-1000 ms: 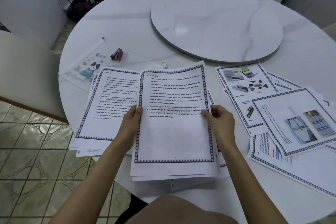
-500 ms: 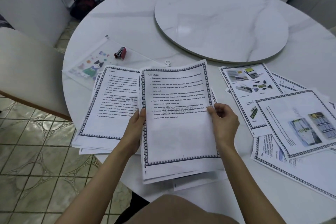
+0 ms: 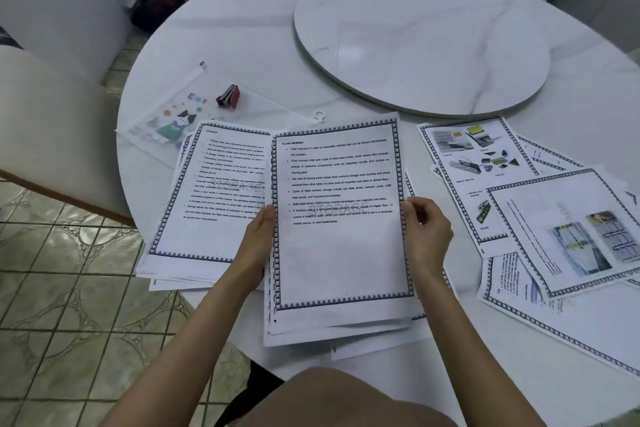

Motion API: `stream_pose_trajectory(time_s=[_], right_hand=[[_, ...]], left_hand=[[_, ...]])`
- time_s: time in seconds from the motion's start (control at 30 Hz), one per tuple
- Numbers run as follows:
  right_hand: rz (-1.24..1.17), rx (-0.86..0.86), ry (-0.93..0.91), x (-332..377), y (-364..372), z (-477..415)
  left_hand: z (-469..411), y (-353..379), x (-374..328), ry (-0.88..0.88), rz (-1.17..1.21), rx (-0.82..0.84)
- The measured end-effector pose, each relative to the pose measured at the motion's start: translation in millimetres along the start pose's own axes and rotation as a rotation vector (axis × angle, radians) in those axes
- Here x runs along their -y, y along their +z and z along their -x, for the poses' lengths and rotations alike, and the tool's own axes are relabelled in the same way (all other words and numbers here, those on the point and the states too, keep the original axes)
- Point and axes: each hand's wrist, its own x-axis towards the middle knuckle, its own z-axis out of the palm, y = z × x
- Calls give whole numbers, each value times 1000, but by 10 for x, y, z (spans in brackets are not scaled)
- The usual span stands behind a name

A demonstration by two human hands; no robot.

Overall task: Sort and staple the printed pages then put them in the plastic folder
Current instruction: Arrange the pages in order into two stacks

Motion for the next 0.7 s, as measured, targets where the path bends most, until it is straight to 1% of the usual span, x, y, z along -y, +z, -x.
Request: stream_pose_trajectory(time_s=[0.2,0.27,0.47,0.7], right_hand=[[33,137,116,-110,14,-2],[50,145,122,-114,-4,-25],[71,-2,38,-122,-225,-206],[71,-174,79,-264,-589,-401]], left_hand=[[-34,-38,61,0,-48,-16],[-40,-49,79,19,-55,-6],[-63,-98,85,108,-147,-65],[0,-198,-117,225,-74,-49]])
